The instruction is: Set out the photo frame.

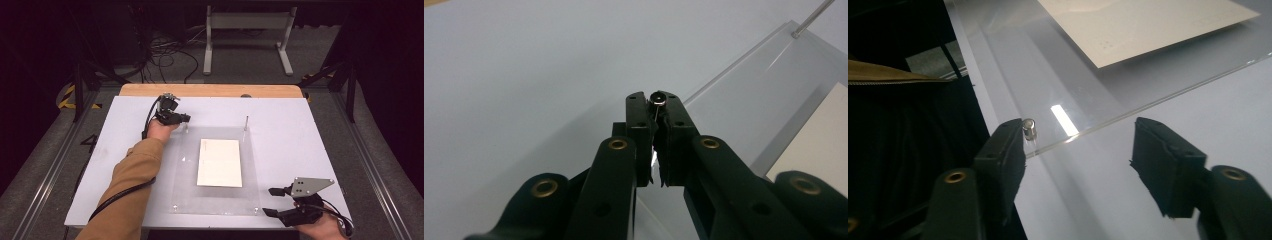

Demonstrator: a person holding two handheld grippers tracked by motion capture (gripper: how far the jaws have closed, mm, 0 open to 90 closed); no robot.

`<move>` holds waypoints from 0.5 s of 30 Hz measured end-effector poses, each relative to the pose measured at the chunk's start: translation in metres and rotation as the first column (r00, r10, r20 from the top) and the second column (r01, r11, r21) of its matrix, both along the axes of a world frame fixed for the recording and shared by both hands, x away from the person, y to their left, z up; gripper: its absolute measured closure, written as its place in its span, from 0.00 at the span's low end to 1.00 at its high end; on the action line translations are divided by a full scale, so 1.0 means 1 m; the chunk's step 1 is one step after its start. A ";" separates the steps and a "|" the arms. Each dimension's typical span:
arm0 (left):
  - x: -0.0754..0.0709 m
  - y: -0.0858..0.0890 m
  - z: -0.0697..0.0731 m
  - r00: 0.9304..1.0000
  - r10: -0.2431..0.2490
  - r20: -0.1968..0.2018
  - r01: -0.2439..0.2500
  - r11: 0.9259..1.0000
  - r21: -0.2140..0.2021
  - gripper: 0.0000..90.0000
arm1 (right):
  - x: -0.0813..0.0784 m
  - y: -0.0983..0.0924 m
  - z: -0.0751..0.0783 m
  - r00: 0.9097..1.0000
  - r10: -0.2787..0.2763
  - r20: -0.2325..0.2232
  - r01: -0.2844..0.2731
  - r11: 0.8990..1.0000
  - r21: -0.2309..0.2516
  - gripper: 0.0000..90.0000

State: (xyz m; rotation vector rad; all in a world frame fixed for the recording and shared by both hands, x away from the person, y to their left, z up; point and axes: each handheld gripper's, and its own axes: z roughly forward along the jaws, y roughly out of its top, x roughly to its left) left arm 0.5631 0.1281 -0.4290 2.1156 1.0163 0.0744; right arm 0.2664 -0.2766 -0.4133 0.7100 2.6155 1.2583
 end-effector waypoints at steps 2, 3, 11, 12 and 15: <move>0.001 0.000 0.000 1.000 -0.001 -0.008 0.001 1.000 0.001 0.95 | -0.001 0.003 0.000 0.999 0.000 0.045 0.001 0.999 -0.043 0.29; 0.002 0.000 0.000 1.000 0.006 -0.013 -0.006 1.000 -0.005 0.95 | -0.001 0.004 -0.001 0.998 -0.004 0.059 0.007 0.999 -0.053 0.27; 0.002 -0.002 0.002 1.000 -0.001 -0.023 0.002 1.000 0.021 0.95 | 0.007 0.010 -0.007 0.988 0.009 0.152 0.006 0.996 -0.094 0.14; 0.002 -0.002 0.002 1.000 -0.005 -0.022 0.005 1.000 0.017 0.95 | 0.007 0.010 -0.010 0.988 0.027 0.155 -0.010 0.994 -0.109 0.13; 0.002 -0.002 0.002 1.000 -0.002 -0.023 0.002 1.000 0.013 0.95 | 0.008 0.008 -0.013 0.986 0.036 0.162 -0.018 0.993 -0.113 0.13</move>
